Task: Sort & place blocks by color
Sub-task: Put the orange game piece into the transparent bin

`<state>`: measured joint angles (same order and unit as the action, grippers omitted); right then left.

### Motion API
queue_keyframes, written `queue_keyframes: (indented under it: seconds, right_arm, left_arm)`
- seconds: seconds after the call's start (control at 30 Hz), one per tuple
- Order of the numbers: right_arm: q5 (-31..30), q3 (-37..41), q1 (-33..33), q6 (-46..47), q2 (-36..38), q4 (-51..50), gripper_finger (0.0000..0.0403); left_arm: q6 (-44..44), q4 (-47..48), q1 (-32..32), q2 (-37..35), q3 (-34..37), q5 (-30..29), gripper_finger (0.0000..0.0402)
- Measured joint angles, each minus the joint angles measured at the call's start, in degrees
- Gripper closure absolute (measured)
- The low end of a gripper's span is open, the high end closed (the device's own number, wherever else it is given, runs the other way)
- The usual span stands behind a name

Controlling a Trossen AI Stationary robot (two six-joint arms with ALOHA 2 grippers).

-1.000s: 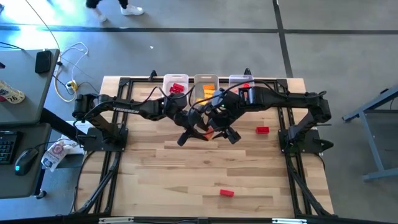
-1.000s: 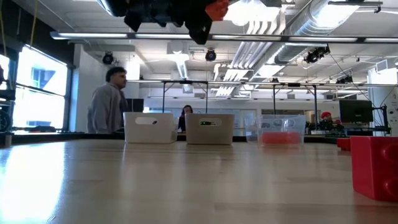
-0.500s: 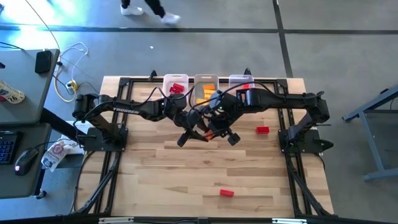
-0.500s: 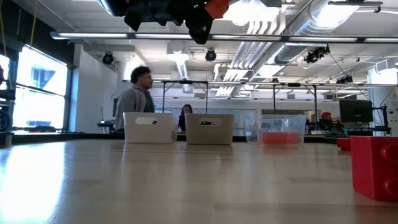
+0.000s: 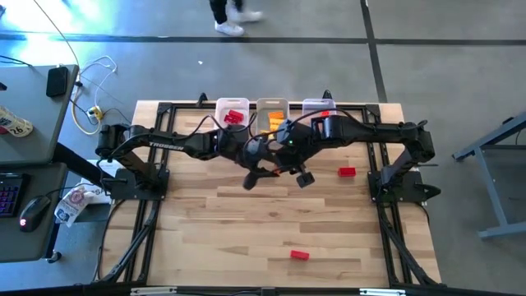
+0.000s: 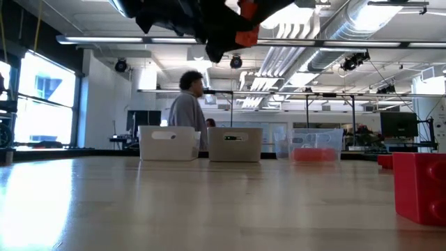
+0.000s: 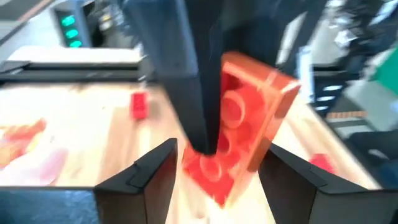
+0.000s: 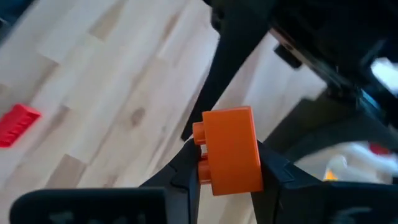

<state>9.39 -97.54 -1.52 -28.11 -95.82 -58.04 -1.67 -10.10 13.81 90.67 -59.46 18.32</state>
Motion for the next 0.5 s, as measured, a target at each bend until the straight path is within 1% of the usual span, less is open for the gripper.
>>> queue_keyframes:
  seconds: [0.23, 0.37, 0.5]
  right_arm:
    - [-7.3, 0.0, -0.4, 4.4, 0.0, -4.8, 0.0326]
    - [-10.7, 0.0, -1.5, 7.6, 0.0, -6.8, 0.0326]
    - [-14.8, 0.0, -3.2, 11.3, 0.0, -9.2, 0.0327]
  left_arm:
    - [0.0, 5.6, 0.1, 0.0, 0.0, -7.8, 0.0185]
    - [0.0, 9.1, 0.1, 0.0, 0.0, -10.7, 0.0184]
    - [0.0, 12.8, 0.1, 0.0, 0.0, -11.3, 0.0185]
